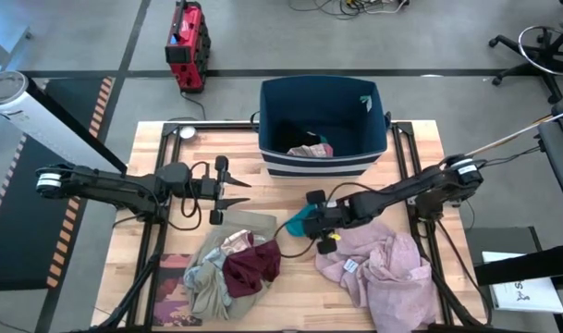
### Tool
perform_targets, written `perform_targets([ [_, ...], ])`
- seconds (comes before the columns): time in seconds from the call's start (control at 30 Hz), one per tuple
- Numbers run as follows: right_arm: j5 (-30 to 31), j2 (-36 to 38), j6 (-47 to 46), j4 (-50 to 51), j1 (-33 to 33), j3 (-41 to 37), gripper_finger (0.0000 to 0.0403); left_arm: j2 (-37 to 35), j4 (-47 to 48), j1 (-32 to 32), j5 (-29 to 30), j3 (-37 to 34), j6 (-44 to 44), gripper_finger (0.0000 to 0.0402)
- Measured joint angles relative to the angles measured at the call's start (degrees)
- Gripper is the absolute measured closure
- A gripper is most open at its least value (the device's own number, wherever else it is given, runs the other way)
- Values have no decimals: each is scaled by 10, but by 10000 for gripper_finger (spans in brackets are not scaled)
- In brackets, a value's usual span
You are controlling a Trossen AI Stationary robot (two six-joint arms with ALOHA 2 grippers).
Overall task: Sort clothes
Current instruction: Put the blue sock into the laundry bin
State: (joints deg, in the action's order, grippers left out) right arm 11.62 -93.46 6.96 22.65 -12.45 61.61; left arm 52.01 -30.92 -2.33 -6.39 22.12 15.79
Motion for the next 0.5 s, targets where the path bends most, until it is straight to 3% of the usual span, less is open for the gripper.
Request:
perform_targets([
  [0.23,4,18,6,69,1,26,375,7,0,0,0,0,0,251],
  [0.5,4,-8,16,77,1,-14,278,23,9,0,-1,-1,0,251],
])
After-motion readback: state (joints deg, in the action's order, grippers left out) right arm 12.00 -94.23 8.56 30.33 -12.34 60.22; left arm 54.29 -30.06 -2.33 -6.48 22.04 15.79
